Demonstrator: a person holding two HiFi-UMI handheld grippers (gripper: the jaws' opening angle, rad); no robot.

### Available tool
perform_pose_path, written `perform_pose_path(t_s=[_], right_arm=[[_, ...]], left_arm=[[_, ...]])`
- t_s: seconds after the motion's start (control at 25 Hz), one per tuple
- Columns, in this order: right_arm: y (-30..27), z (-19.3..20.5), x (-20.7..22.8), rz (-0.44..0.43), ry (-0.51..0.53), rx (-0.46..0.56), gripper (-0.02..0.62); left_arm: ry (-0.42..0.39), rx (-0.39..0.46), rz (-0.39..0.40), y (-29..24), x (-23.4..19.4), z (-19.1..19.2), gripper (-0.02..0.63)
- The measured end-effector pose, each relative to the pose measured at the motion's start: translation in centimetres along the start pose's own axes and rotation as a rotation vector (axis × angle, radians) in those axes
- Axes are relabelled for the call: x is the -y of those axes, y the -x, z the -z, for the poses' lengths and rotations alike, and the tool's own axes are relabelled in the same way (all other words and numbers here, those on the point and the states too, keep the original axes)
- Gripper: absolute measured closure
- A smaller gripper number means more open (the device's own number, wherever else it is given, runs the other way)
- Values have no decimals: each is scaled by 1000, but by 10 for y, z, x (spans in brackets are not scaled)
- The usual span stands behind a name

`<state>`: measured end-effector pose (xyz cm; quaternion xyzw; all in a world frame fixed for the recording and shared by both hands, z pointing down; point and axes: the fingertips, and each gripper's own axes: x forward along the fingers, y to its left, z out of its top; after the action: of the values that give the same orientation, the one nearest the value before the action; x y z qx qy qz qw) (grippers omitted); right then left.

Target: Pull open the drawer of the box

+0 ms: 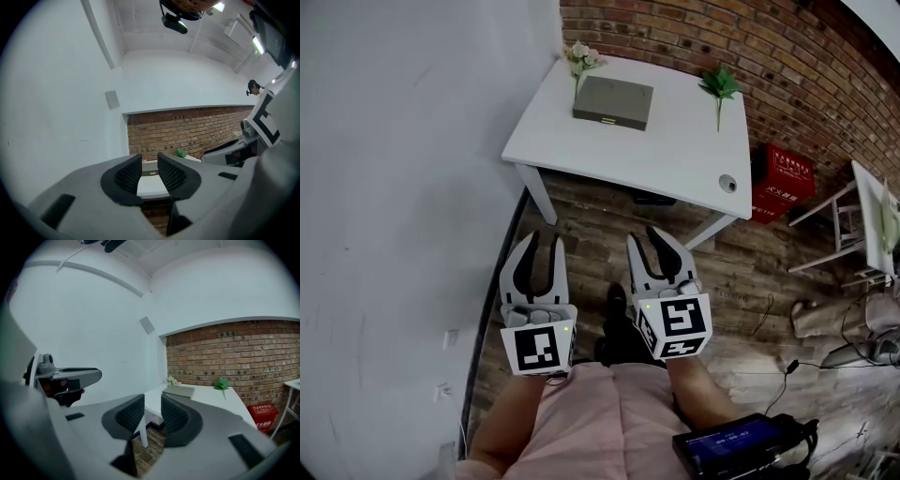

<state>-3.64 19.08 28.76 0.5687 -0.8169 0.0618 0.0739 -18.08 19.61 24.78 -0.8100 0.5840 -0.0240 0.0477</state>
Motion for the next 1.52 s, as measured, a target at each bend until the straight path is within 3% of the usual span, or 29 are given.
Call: perform_pose_path(t_s=[0.52,1.0,1.52], right_arm=[[-109,9,67,2,-58,-58,482],[-206,-7,134,-24,-92,-59,485],[-250,-44,161,-33,-86,6,488]], left_arm=[[-23,-76,17,-123,-11,29,509],[-68,-98,18,-237,-11,29,509],[-95,-61,-16,-280,-27,7,509]])
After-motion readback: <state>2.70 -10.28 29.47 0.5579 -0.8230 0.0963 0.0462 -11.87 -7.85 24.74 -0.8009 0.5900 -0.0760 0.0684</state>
